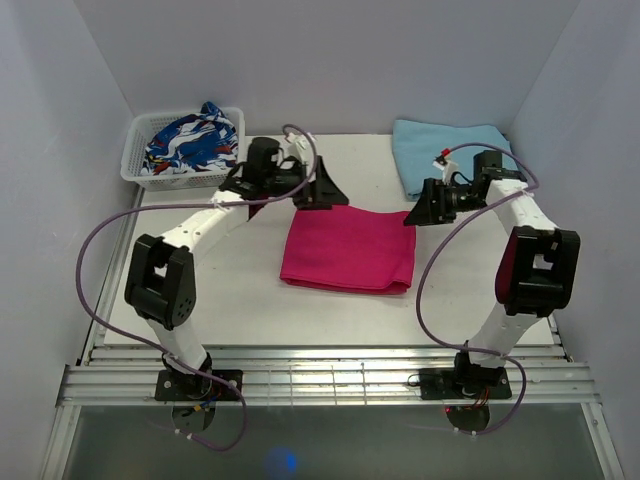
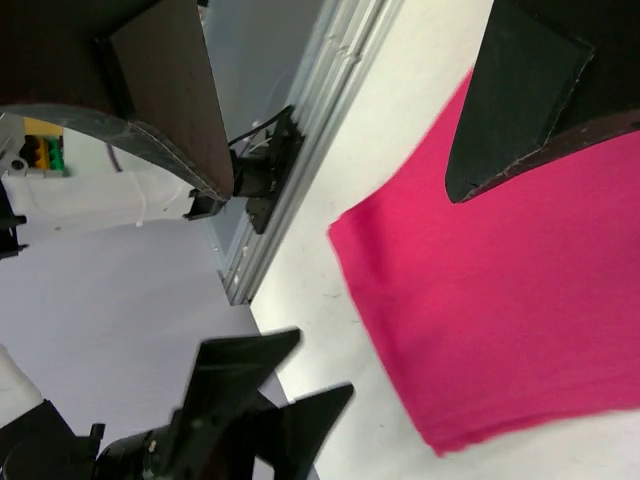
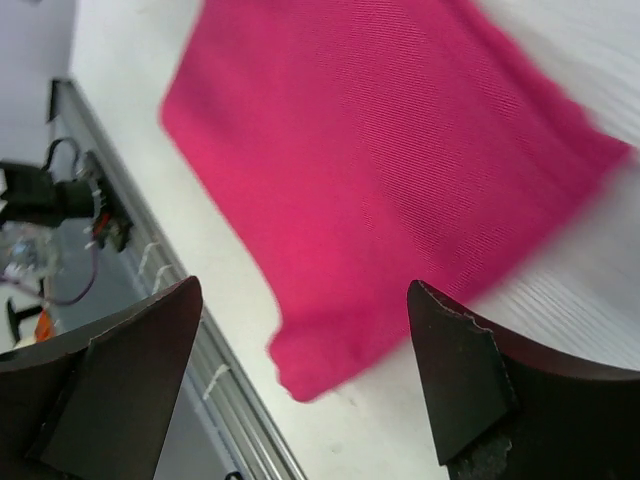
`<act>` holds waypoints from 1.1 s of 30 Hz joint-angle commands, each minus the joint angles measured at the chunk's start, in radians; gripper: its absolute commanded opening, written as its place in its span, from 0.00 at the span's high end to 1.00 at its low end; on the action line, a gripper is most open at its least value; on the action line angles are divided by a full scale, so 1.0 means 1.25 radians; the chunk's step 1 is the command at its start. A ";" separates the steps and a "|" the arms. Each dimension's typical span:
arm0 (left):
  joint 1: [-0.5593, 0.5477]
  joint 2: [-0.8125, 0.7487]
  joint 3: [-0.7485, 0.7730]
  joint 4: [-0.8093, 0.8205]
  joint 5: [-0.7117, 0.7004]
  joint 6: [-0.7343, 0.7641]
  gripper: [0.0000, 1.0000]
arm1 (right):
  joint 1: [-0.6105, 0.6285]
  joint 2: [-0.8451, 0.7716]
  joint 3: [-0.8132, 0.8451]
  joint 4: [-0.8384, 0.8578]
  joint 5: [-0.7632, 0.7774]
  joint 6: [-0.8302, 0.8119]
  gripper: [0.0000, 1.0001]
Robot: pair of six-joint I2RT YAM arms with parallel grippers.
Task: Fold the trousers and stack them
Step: Fold the trousers
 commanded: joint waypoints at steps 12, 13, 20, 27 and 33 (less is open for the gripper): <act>0.274 0.066 -0.366 0.029 0.347 0.157 0.32 | 0.189 0.132 -0.247 0.054 -0.199 -0.044 0.12; 0.283 0.097 -0.374 0.035 0.333 0.154 0.35 | 0.188 0.144 -0.256 0.060 -0.179 -0.049 0.12; 0.310 0.177 -0.348 0.006 0.254 0.171 0.39 | 0.173 0.191 -0.240 0.059 -0.079 -0.099 0.13; 0.283 0.015 -0.215 -0.090 0.410 0.370 0.41 | 0.170 0.047 -0.050 -0.114 -0.056 -0.204 0.14; 0.252 0.087 0.025 -0.036 0.311 0.230 0.38 | 0.169 0.073 0.077 -0.025 -0.103 -0.071 0.18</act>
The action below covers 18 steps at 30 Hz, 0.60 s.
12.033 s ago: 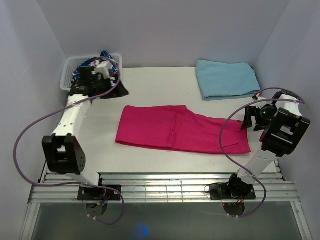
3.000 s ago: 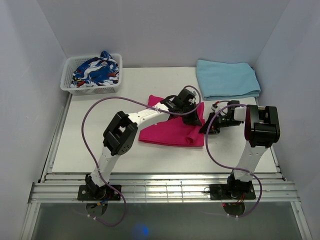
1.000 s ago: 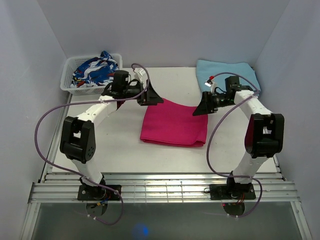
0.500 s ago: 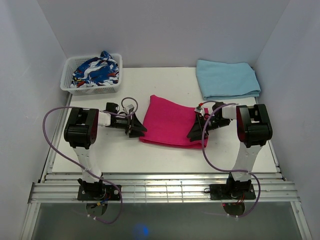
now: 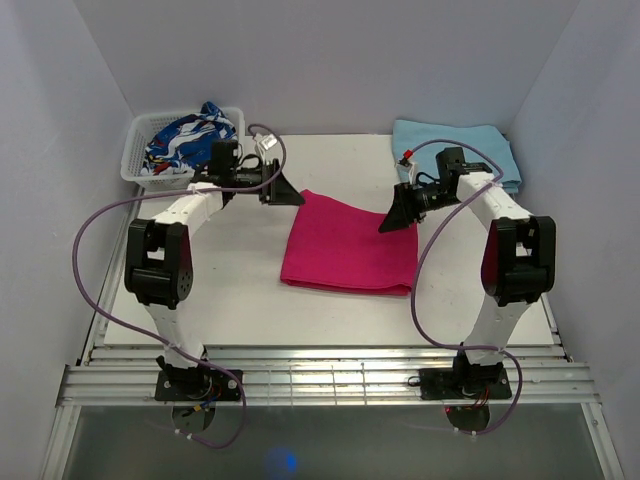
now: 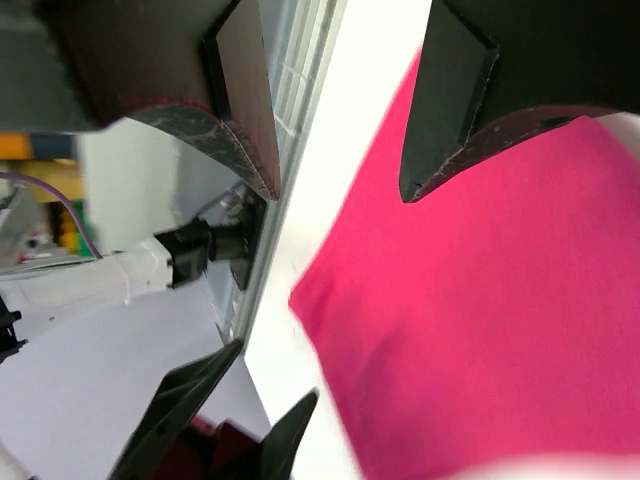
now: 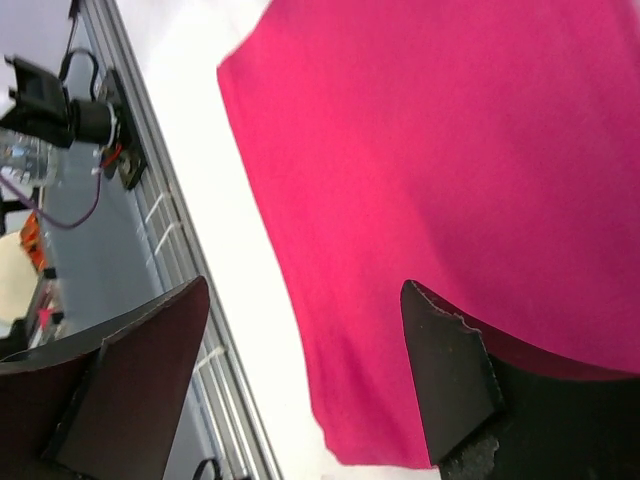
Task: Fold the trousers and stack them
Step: Fold the trousers
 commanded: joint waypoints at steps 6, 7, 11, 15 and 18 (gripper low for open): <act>-0.028 0.196 0.177 0.335 -0.064 -0.264 0.38 | -0.010 0.118 0.035 0.230 -0.009 0.198 0.18; -0.030 0.256 0.194 0.343 -0.059 -0.277 0.39 | -0.011 0.156 0.035 0.238 -0.003 0.198 0.19; -0.034 0.361 0.230 0.365 -0.075 -0.303 0.40 | -0.016 0.251 0.050 0.263 0.026 0.184 0.20; -0.033 0.400 0.241 0.366 -0.090 -0.281 0.42 | -0.019 0.308 0.119 0.261 0.061 0.174 0.20; -0.027 0.363 0.334 0.261 -0.118 -0.150 0.38 | -0.019 0.289 0.158 0.233 0.056 0.180 0.20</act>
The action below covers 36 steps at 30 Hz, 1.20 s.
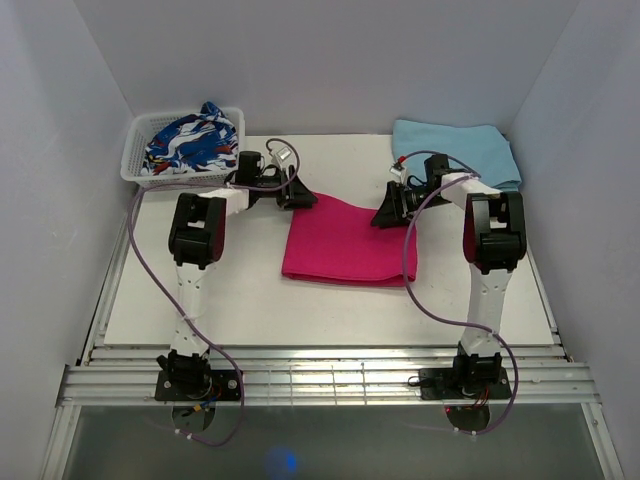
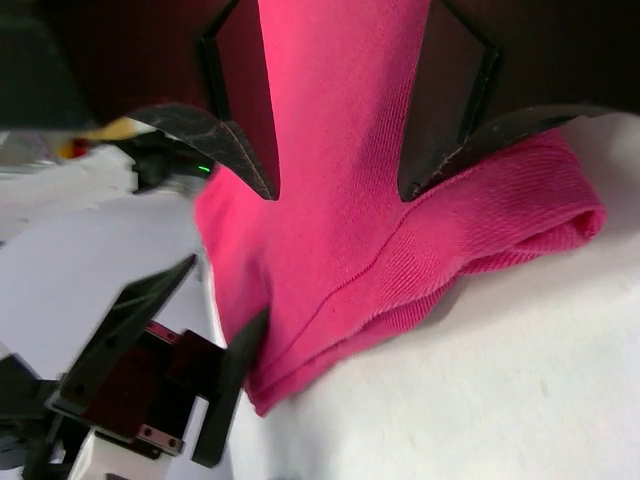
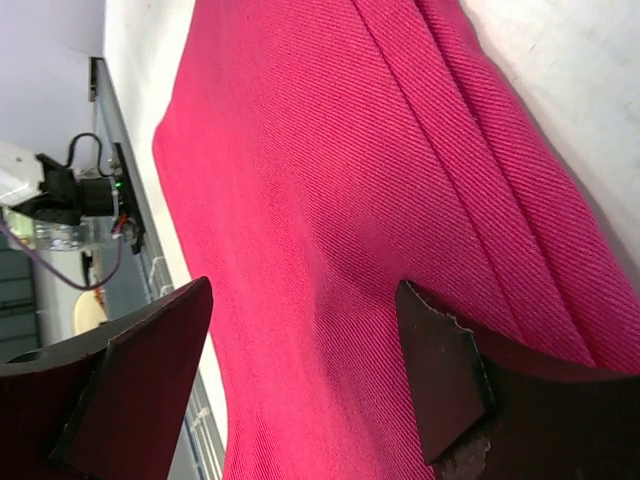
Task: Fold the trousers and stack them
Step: Fold the trousers, then neatly place the folded trousers to the corner
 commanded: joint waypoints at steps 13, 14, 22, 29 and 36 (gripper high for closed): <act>-0.241 -0.588 -0.295 -0.318 -0.479 1.002 0.10 | -0.134 -0.497 -0.209 0.083 0.161 0.127 0.07; -0.266 -0.626 -0.330 -0.308 -0.491 1.037 0.09 | -0.147 -0.521 -0.257 0.088 0.187 0.136 0.05; -0.476 -0.583 -0.410 -0.208 -0.603 1.160 0.06 | -0.307 -0.581 -0.368 0.035 0.273 0.143 0.10; -0.545 -0.464 -0.391 -0.178 -0.649 1.185 0.09 | -0.349 -0.647 -0.444 0.083 0.370 0.192 0.10; -0.568 -0.382 -0.370 -0.146 -0.673 1.178 0.20 | -0.349 -0.693 -0.526 0.142 0.325 0.227 0.10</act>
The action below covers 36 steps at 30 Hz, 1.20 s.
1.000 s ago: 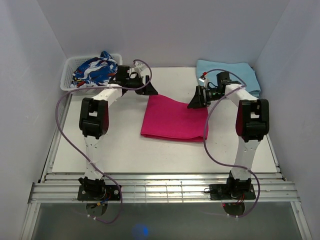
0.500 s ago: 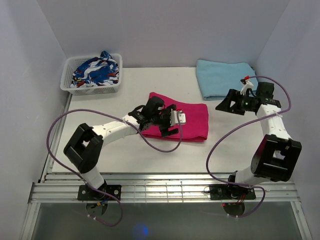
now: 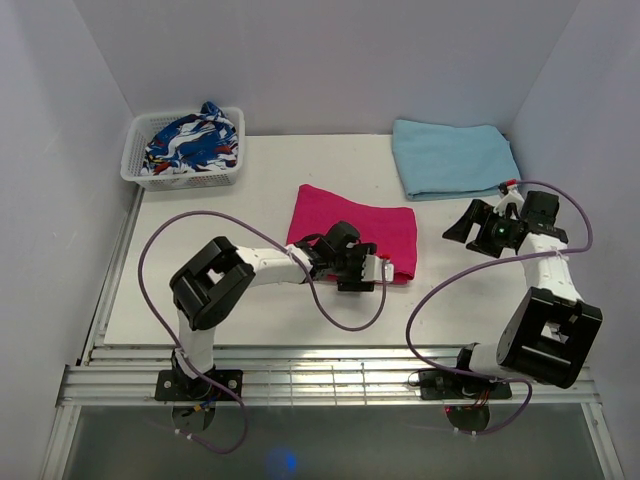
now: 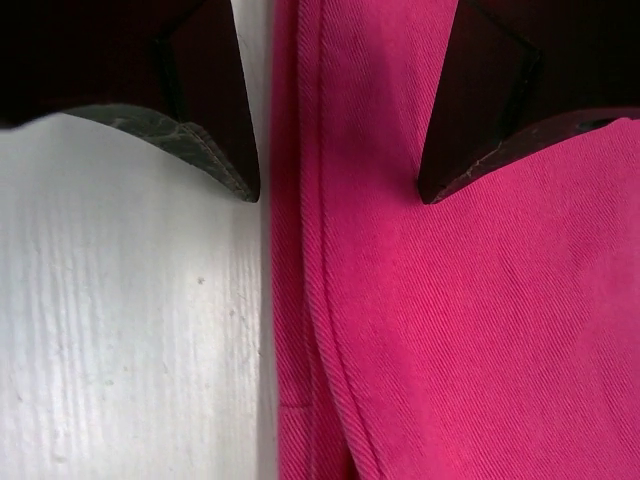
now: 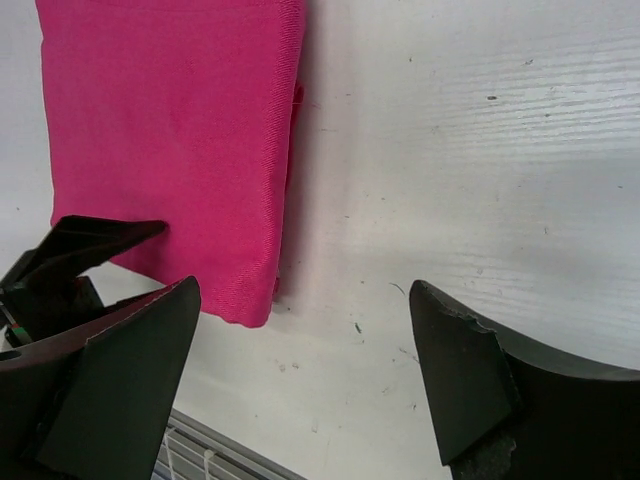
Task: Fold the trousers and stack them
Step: Neatly place the folded trousers to the corner
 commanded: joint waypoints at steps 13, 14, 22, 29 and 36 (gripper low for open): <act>0.027 0.114 0.152 -0.143 0.132 -0.162 1.00 | -0.005 0.020 -0.196 0.238 -0.140 0.241 0.10; 0.037 0.114 0.168 -0.153 0.176 -0.182 1.00 | -0.004 0.025 -0.214 0.270 -0.161 0.264 0.10; 0.139 0.140 0.257 -0.214 0.359 -0.324 1.00 | 0.020 0.090 -0.296 0.461 -0.194 0.365 0.10; 0.152 0.167 0.301 -0.225 0.397 -0.347 1.00 | 0.102 0.106 -0.377 0.731 -0.214 0.529 0.10; 0.163 0.174 0.310 -0.217 0.425 -0.369 1.00 | 0.213 0.191 -0.409 0.872 -0.156 0.636 0.10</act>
